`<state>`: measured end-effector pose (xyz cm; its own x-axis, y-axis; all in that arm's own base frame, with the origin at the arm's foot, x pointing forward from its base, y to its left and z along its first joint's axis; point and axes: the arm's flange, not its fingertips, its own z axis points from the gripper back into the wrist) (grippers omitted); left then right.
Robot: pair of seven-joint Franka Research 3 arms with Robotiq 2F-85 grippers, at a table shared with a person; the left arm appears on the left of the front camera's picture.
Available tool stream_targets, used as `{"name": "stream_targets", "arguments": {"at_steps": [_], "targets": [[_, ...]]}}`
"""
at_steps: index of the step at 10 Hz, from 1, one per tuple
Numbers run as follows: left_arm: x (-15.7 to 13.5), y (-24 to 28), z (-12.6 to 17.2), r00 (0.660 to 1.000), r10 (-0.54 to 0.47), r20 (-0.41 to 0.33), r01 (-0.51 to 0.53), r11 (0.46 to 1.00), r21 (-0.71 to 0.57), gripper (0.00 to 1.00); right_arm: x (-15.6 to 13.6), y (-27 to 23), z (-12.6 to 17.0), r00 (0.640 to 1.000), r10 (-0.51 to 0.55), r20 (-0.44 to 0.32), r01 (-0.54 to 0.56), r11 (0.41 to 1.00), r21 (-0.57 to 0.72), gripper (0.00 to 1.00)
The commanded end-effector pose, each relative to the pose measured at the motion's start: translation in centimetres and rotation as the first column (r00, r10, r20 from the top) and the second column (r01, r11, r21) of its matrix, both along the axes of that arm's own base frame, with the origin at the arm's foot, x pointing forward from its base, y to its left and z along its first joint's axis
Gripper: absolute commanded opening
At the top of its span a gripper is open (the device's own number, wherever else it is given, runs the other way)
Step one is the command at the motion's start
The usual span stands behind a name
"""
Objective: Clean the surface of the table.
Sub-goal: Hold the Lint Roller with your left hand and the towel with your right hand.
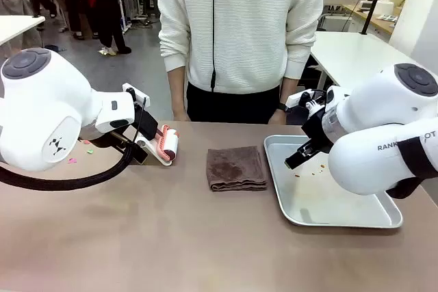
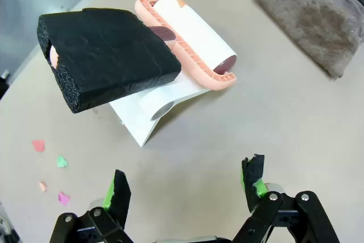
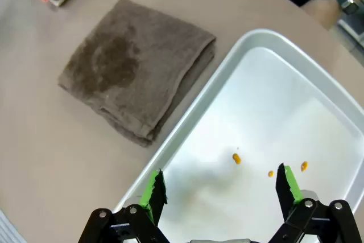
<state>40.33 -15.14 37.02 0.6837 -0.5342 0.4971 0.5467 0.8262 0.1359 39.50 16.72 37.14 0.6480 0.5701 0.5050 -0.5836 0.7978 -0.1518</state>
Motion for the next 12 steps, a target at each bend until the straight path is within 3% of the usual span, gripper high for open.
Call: {"name": "stream_targets", "arguments": {"at_steps": [1,12], "targets": [[0.00,0.00,0.01,1.000,0.000,0.000,0.000,1.000,0.000,1.00,0.00,0.00,0.00,1.000,0.000,0.000,0.000,1.000,0.000,1.00],[0.00,0.00,0.01,1.000,0.000,0.000,0.000,1.000,0.000,1.00,0.00,0.00,0.00,1.000,0.000,0.000,0.000,1.000,0.000,1.00]]}}
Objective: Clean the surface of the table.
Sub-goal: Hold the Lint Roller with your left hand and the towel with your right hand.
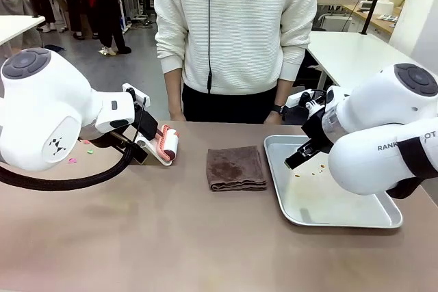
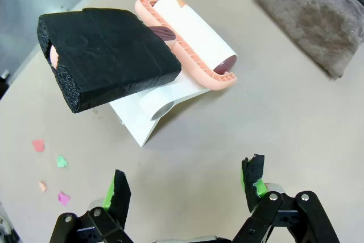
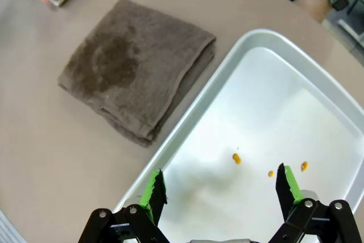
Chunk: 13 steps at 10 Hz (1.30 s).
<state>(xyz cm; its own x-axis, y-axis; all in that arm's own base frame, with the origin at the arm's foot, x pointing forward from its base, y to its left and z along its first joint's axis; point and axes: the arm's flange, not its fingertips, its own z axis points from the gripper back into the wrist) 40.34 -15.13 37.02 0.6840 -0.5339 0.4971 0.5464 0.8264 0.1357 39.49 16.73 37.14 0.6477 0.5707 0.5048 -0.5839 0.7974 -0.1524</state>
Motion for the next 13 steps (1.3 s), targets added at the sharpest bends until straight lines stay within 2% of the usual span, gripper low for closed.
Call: {"name": "stream_targets", "arguments": {"at_steps": [1,2,3,4,5,6,8,9,10,11,13], "targets": [[0.0,0.0,0.0,1.000,0.000,0.000,0.000,1.000,0.000,1.00,0.0,0.0,0.0,1.000,0.000,0.000,0.000,1.000,0.001,1.00],[0.0,0.0,0.0,1.000,0.000,0.000,0.000,1.000,0.000,1.00,0.0,0.0,0.0,1.000,0.000,0.000,0.000,1.000,0.000,1.00],[-1.2,0.0,1.6,0.995,-0.062,-0.080,0.060,0.998,-0.029,1.00,-1.0,-0.3,1.5,0.994,0.051,-0.100,-0.044,0.997,0.067,1.00],[-2.5,0.2,3.4,0.988,-0.069,-0.138,0.059,0.995,-0.076,1.00,-2.0,-0.8,3.3,0.986,-0.024,-0.164,0.037,0.996,0.076,1.00],[-3.4,0.8,5.8,0.975,0.031,-0.219,-0.053,0.994,-0.094,1.00,-3.1,-1.9,5.3,0.972,-0.107,-0.209,0.131,0.986,0.105,1.00],[-4.6,2.2,8.0,0.970,0.082,-0.227,-0.123,0.977,-0.171,1.00,-3.8,-3.4,7.3,0.932,-0.226,-0.283,0.274,0.951,0.144,1.00],[-7.5,5.9,11.6,0.964,0.105,-0.244,-0.178,0.937,-0.300,1.00,-6.1,-8.2,11.1,0.901,-0.155,-0.406,0.324,0.863,0.389,1.00],[-8.7,8.2,12.6,0.969,0.066,-0.237,-0.156,0.910,-0.384,1.00,-6.9,-10.9,12.3,0.896,-0.126,-0.426,0.351,0.789,0.504,1.00],[-9.6,11.0,13.0,0.968,0.113,-0.225,-0.204,0.875,-0.439,1.00,-7.6,-14.0,12.9,0.887,-0.118,-0.447,0.398,0.687,0.608,1.00],[-10.8,14.3,13.1,0.972,0.130,-0.198,-0.217,0.823,-0.526,1.00,-8.2,-17.7,13.0,0.880,-0.107,-0.462,0.437,0.563,0.702,1.00],[-12.6,20.3,12.1,0.976,0.132,-0.175,-0.218,0.677,-0.703,1.00,-9.4,-24.3,12.2,0.870,-0.116,-0.479,0.487,0.355,0.798,1.00]]}}
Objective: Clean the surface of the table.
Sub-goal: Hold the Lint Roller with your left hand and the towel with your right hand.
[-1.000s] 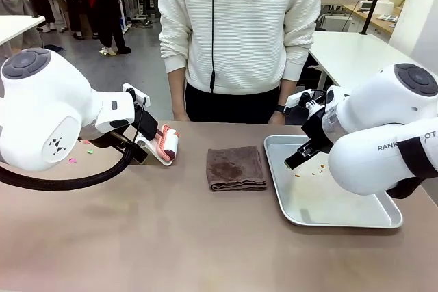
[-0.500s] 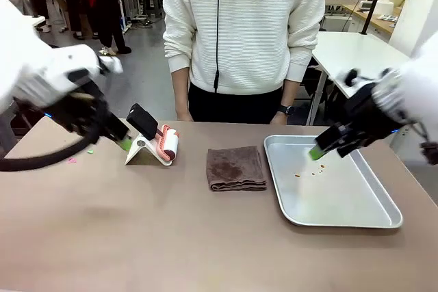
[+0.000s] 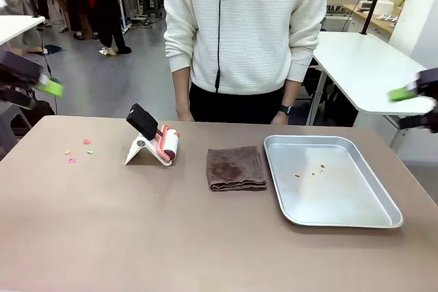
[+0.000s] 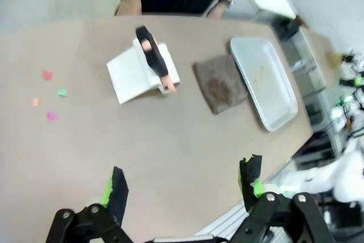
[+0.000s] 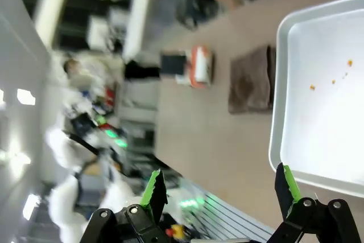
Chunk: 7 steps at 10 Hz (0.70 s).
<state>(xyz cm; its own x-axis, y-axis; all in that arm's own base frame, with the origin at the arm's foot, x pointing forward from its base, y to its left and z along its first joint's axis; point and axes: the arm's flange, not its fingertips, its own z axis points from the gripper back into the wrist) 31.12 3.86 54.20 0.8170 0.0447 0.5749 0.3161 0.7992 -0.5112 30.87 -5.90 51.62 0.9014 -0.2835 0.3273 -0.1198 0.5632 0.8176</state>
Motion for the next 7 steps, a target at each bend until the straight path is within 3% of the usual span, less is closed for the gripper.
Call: {"name": "stream_targets", "arguments": {"at_steps": [1,3,5,7], "targets": [[-4.1,4.3,-6.3,0.998,0.046,0.046,-0.037,0.981,-0.189,1.00,-1.3,-4.4,-2.9,0.996,-0.088,0.028,0.082,0.984,0.155,1.00],[-5.9,9.5,-9.4,0.979,0.204,0.024,-0.183,0.919,-0.348,1.00,-2.6,-9.4,-4.9,0.986,-0.168,0.017,0.157,0.949,0.275,1.00],[-6.4,8.4,-10.6,0.979,0.198,0.047,-0.159,0.890,-0.428,1.00,-3.7,-12.4,-6.8,0.971,-0.238,0.012,0.220,0.914,0.340,1.00],[-6.6,7.7,-12.0,0.963,0.268,0.028,-0.227,0.864,-0.449,1.00,-3.4,-13.1,-8.3,0.959,-0.285,0.003,0.268,0.906,0.328,1.00]]}}
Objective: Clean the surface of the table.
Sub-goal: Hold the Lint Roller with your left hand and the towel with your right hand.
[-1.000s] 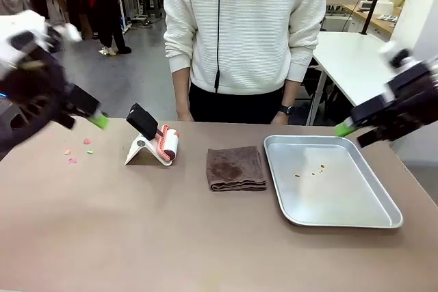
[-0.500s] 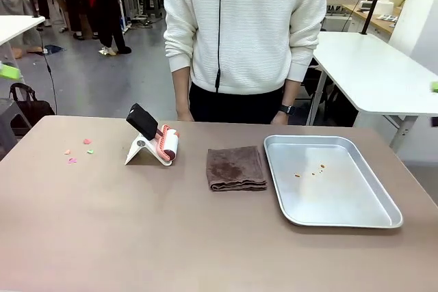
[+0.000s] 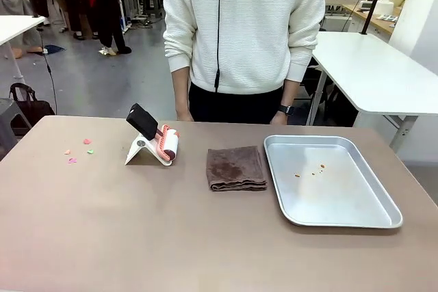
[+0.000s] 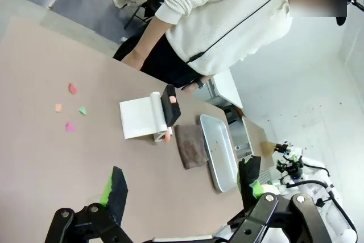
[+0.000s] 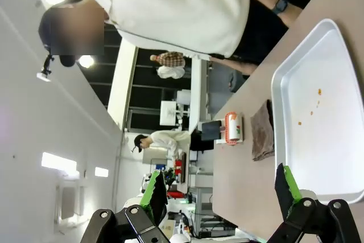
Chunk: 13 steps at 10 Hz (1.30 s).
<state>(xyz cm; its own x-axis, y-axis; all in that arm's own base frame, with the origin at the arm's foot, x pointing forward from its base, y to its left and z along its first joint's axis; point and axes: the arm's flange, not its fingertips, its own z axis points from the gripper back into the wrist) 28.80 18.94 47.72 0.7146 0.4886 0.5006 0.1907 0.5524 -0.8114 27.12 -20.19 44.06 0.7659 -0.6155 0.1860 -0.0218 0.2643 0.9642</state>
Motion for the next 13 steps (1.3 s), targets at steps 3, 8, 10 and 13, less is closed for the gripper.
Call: {"name": "stream_targets", "arguments": {"at_steps": [3,8,10,13], "targets": [[-0.5,0.2,0.4,1.000,-0.005,-0.004,0.005,1.000,0.024,1.00,0.0,0.6,1.0,1.000,0.018,0.002,-0.018,1.000,-0.009,1.00],[2.2,-4.1,4.1,0.991,-0.040,-0.124,0.066,0.975,0.212,1.00,1.1,5.2,3.9,0.997,-0.027,-0.071,0.010,0.971,-0.238,1.00],[5.8,-9.4,7.7,0.974,-0.184,-0.131,0.219,0.911,0.350,1.00,3.2,11.5,7.2,0.997,0.001,-0.072,-0.032,0.901,-0.432,1.00],[10.8,-15.4,9.0,0.932,-0.260,-0.251,0.355,0.794,0.494,1.00,6.7,22.1,9.5,0.993,0.073,-0.088,-0.113,0.739,-0.664,1.00]]}}
